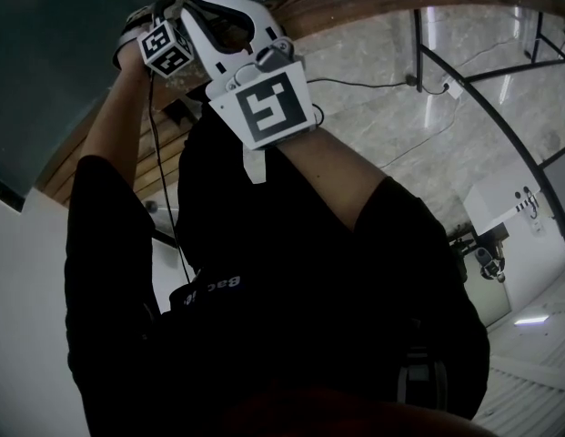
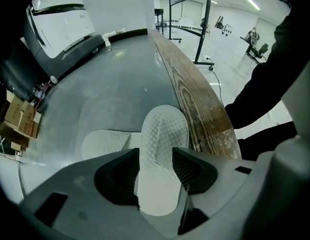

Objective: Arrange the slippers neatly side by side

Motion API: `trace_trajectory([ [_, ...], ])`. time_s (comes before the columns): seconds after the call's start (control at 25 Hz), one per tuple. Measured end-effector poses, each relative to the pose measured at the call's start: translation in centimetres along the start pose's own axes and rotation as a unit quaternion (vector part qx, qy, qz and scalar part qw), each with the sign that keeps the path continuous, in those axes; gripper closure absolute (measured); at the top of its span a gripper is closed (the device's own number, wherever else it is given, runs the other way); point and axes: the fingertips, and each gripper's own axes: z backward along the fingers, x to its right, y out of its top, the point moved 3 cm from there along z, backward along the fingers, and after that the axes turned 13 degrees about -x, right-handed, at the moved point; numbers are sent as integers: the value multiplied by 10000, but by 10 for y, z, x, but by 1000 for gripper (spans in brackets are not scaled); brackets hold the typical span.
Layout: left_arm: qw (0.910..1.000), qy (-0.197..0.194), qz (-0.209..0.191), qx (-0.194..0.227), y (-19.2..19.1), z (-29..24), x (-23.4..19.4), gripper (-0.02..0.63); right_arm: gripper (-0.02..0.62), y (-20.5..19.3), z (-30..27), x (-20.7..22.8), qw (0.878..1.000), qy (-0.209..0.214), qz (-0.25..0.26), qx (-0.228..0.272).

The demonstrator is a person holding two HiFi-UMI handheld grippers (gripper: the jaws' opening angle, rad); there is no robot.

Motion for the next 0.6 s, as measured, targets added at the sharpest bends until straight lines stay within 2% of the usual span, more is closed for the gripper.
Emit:
trace_trajectory([
  [0.24, 9994, -130, -192, -252, -8, -39, 1, 426, 595, -23, -14, 4, 10000, -51, -18, -21],
  [0.44, 9991, -176, -296, -243, -15, -37, -8, 438, 594, -23, -17, 0, 9999, -63, -33, -133],
  [0.56, 9987, 36, -460, -229, -16, -36, -6, 594, 595, -31, -16, -3, 9998, -52, -17, -216],
  [0.6, 9986, 74, -473, -213, -15, -35, -5, 595, 595, -32, -15, -4, 9997, -44, -13, -235],
])
